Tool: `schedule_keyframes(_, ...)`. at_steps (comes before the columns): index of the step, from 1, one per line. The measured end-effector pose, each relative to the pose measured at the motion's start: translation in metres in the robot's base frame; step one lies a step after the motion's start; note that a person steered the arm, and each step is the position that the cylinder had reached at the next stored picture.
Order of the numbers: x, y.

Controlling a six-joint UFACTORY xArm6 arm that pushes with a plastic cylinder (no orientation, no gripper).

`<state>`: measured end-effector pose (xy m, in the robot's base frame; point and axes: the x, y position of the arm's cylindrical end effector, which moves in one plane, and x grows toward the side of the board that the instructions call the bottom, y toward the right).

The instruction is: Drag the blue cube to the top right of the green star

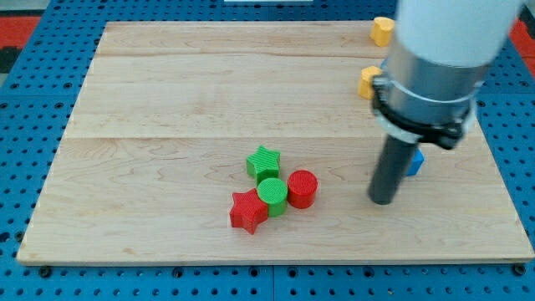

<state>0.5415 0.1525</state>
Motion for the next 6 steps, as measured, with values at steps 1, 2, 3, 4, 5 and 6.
schedule_keyframes(1, -0.02, 0.045)
schedule_keyframes(2, -0.061, 0.053)
schedule_keyframes(3, -0.113, -0.038)
schedule_keyframes(4, -0.091, -0.054)
schedule_keyframes(5, -0.039, -0.037)
schedule_keyframes(6, -0.07, -0.077)
